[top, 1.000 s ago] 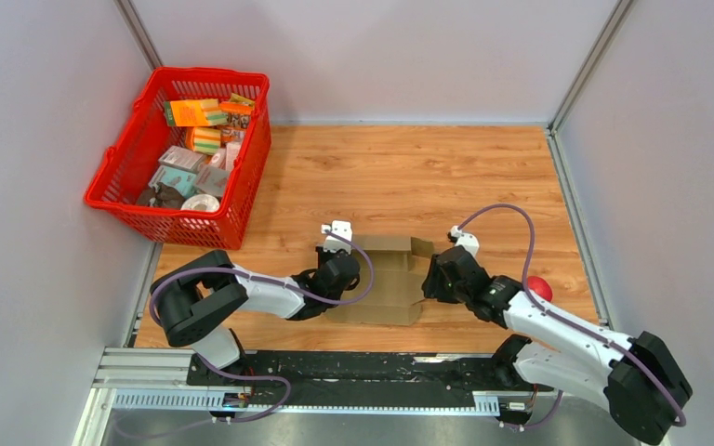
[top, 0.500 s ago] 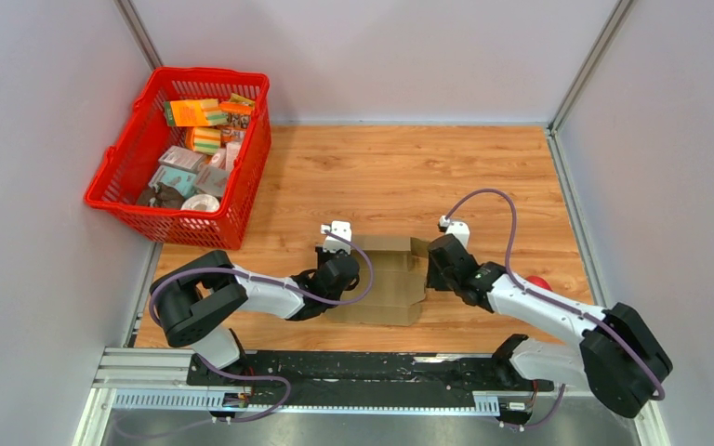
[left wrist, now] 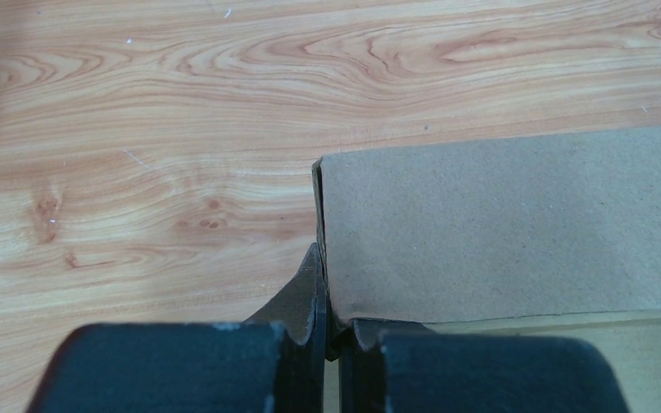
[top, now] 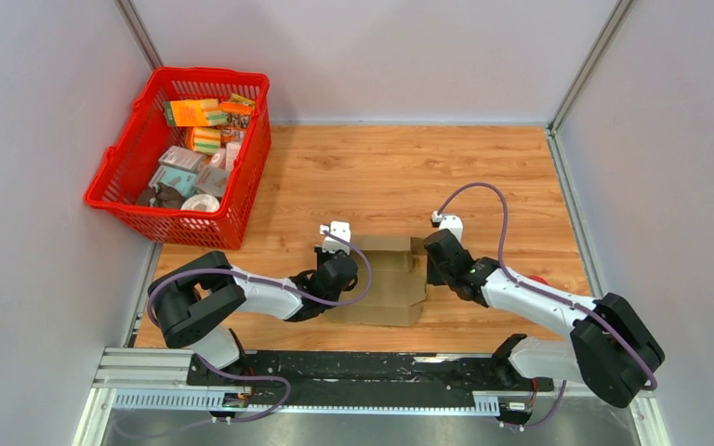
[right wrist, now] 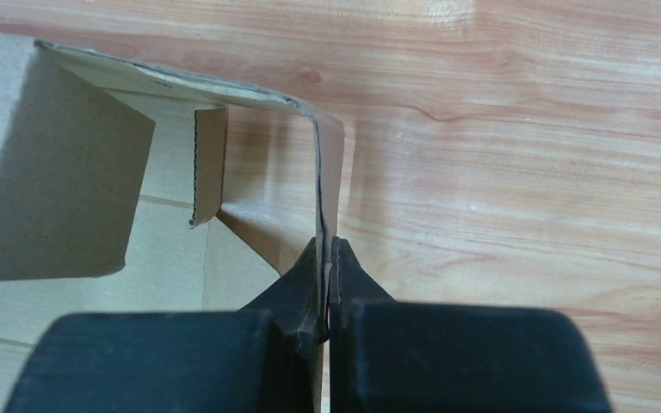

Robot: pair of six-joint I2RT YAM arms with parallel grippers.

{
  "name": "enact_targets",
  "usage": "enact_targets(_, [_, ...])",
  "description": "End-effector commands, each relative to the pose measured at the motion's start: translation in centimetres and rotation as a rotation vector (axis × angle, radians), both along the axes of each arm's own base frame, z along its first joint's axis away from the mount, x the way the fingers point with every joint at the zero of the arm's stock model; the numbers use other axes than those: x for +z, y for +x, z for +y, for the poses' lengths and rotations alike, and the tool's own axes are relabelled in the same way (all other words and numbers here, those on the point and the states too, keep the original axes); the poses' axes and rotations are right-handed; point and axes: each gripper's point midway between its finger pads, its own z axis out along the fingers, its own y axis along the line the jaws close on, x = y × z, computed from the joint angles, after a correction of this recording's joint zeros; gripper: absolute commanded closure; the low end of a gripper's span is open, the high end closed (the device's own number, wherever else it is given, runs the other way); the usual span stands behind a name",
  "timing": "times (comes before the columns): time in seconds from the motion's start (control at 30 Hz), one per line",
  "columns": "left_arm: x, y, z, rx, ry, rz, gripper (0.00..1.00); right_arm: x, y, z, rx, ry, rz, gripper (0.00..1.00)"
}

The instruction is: Fold the paper box

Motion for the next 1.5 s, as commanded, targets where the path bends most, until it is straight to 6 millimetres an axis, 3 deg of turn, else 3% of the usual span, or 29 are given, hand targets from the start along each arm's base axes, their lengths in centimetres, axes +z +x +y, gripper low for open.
enact_targets(0.0, [1.4,0.4,-0.6,0.003,-0.042,-0.036,1.00,3.8,1.5,1.6,-0.004,0.064,-0.060,1.00])
enact_targets(0.13, [1.4,0.4,-0.5,0.004,-0.046,-0.036,1.00,4.8,0.9,2.5,-0.030,0.110,0.008,1.00])
enact_targets(0.4, [1.4,0.3,-0.7,-0.006,-0.047,-0.033,1.00,4.3,-0.8,3.8,-0.113,0.185,0.173,1.00])
enact_targets(0.77, [1.4,0.2,-0.8,-0.014,-0.052,-0.034,1.00,4.9,-0.3,6.9,-0.159,0.333,0.211,1.00])
enact_targets(0.97, [1.5,0.2,-0.9,-0.016,-0.055,-0.036,1.00,3.7,-1.1,8.7,-0.152,0.371,0.207,1.00])
enact_targets(1.1, [1.4,0.2,-0.8,-0.016,-0.052,-0.035,1.00,2.1,-2.4,10.1,-0.052,0.324,0.179,1.00])
enact_targets(1.23, [1.4,0.2,-0.8,-0.013,-0.057,-0.036,1.00,2.0,-2.9,10.1,0.062,0.272,0.160,0.89])
enact_targets(1.3, [1.4,0.2,-0.7,-0.013,-0.056,-0.036,1.00,3.3,-2.9,9.7,0.152,0.231,0.114,0.80])
enact_targets(1.4, [1.3,0.2,-0.7,-0.012,-0.054,-0.036,1.00,5.4,-3.8,8.1,0.239,0.190,0.059,0.54])
enact_targets(1.43, [1.4,0.2,-0.8,-0.014,-0.055,-0.037,1.00,6.1,-3.9,7.7,0.250,0.186,0.042,0.50])
enact_targets(1.47, [1.4,0.2,-0.8,-0.016,-0.055,-0.037,1.00,8.0,-3.9,7.2,0.256,0.218,-0.007,0.48])
